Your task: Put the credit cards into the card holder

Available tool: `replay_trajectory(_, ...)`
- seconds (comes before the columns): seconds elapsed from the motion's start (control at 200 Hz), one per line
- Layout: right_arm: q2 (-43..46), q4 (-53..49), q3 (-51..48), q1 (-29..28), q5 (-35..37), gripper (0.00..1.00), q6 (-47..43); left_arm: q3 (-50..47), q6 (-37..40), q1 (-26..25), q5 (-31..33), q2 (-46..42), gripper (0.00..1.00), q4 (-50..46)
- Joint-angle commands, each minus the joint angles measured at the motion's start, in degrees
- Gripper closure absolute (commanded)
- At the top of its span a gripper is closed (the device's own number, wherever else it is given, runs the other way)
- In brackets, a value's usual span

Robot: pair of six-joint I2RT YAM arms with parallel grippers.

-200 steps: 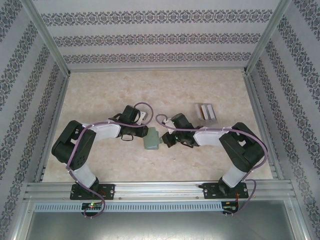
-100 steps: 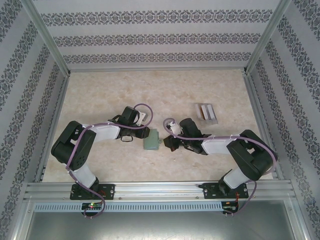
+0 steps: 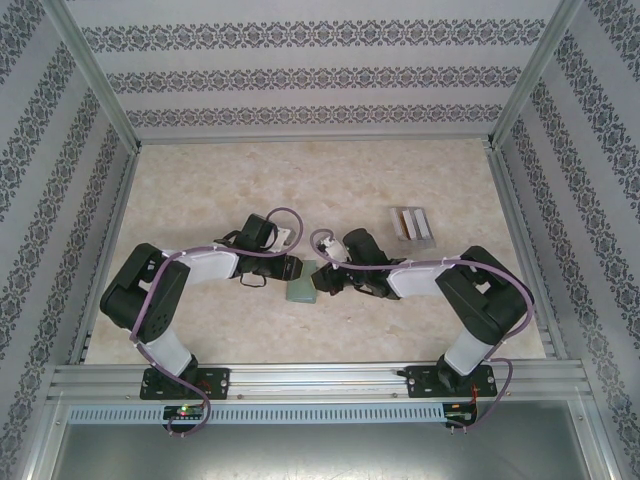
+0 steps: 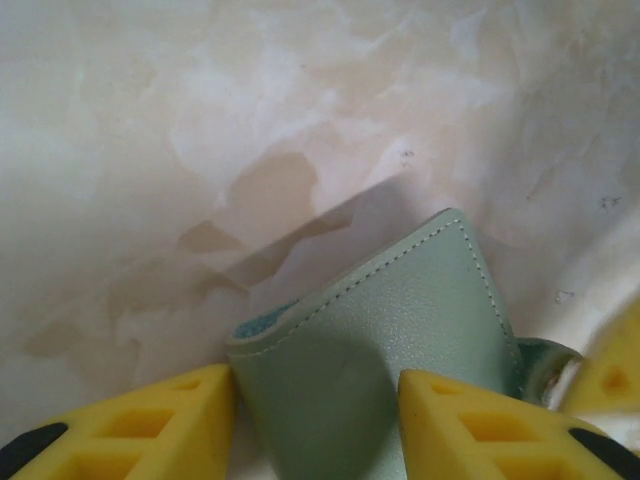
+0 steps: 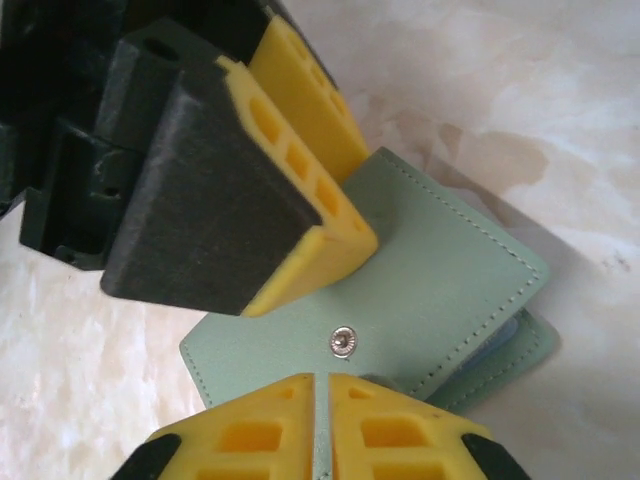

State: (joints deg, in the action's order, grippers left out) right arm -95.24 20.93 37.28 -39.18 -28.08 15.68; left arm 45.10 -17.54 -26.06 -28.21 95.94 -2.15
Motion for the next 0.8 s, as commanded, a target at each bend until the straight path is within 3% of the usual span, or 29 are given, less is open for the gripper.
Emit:
replay_trajectory(0.0, 4.7, -7.3, 2.0, -0.5, 6.3, 0.69, 3.3, -1.8, -5.7, 1.9, -4.6, -1.7, 0.53, -4.4)
replay_trajectory(0.095, 10.3, -16.9, 3.3, -0.8, 18.2, 0.53, 14.6, -2.3, -7.7, 3.0, -5.8, -2.0, 0.53, -5.7)
replay_trajectory(0.18, 12.8, -25.8, 5.5, -2.2, 24.3, 0.54, 19.9, -2.6, -8.6, 3.0, -6.8, -1.4, 0.53, -6.9)
replay_trajectory(0.335, 16.0, -32.7, 5.4, -6.4, 34.5, 0.55, 32.6, -5.1, -12.1, 3.0, -10.7, 0.1, 0.53, -1.3)
replay_trajectory(0.525, 13.2, -31.7, 7.6, -11.6, 33.5, 0.53, 47.3, -6.7, -12.4, 3.0, -11.5, 0.8, 0.59, 3.5)
replay_trajectory(0.794, 3.3, -36.7, 17.0, -13.2, 37.7, 0.51, 45.7, -8.5, -9.7, 2.9, -12.9, 0.3, 0.67, 9.5)
